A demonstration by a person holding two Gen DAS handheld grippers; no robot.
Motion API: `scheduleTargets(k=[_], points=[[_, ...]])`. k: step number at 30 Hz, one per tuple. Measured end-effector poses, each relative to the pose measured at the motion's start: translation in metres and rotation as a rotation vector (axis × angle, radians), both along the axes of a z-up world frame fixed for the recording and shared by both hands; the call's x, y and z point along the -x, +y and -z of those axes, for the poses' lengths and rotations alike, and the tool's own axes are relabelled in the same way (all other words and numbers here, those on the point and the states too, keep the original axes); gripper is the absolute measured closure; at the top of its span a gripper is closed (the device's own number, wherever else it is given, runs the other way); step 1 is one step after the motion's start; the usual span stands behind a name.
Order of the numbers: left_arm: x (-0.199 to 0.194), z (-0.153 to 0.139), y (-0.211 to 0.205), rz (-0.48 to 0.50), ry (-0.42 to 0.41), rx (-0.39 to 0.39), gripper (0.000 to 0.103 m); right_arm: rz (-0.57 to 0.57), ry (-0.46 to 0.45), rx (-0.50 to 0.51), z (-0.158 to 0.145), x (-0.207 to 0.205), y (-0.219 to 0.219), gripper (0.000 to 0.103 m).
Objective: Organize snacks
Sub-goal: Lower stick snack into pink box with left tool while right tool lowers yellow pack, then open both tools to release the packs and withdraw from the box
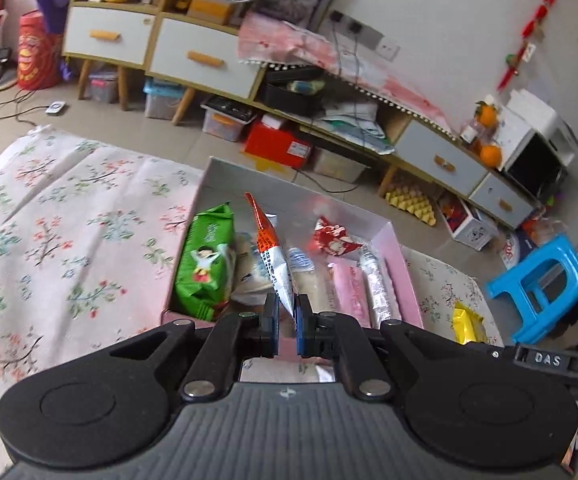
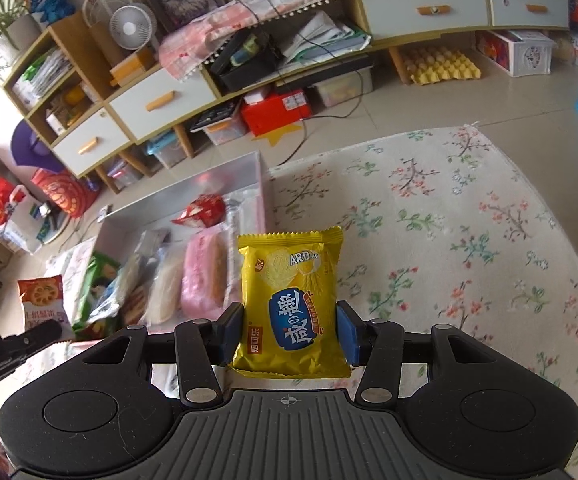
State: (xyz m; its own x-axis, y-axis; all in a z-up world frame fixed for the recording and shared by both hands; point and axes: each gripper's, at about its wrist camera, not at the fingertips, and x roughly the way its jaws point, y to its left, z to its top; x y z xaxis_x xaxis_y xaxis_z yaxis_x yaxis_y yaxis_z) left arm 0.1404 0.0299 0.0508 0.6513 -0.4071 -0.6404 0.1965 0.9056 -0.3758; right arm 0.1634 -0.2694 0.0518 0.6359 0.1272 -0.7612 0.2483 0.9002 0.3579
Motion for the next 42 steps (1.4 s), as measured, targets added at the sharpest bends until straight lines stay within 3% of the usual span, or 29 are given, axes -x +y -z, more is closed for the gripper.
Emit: scheduleTargets(k=[6, 9, 13, 20, 29, 34, 38, 41, 42], points=[[-0.007, 0.008, -0.029, 0.094, -0.047, -0.116, 0.096, 0.018, 0.005, -0.044, 0.006, -0.015, -0.005, 0.055], [-0.013, 0.011, -0.039, 0.118, -0.042, -0.128, 0.096, 0.012, 0.000, -0.092, 0.008, -0.020, 0.000, 0.055], [-0.020, 0.014, -0.048, 0.149, -0.035, -0.139, 0.096, 0.002, -0.027, -0.080, 0.003, -0.028, 0.007, 0.055], [-0.035, 0.027, -0.046, 0.147, 0.026, -0.131, 0.096, -0.056, -0.057, -0.110, 0.005, -0.048, 0.027, 0.055], [-0.046, 0.037, -0.027, 0.129, 0.122, -0.100, 0.095, -0.114, -0.055, -0.061, 0.018, -0.067, 0.051, 0.055], [-0.043, 0.037, -0.020, 0.131, 0.128, -0.085, 0.093, -0.112, -0.094, -0.067, 0.018, -0.069, 0.057, 0.054], [-0.044, 0.033, -0.016, 0.133, 0.147, -0.059, 0.088, -0.126, -0.126, -0.100, 0.019, -0.067, 0.067, 0.051], [-0.040, 0.028, -0.013, 0.140, 0.159, -0.034, 0.077, -0.146, -0.147, -0.106, 0.016, -0.063, 0.073, 0.027], [-0.038, 0.025, -0.012, 0.130, 0.152, -0.037, 0.073, -0.148, -0.153, -0.105, 0.014, -0.062, 0.073, 0.027]])
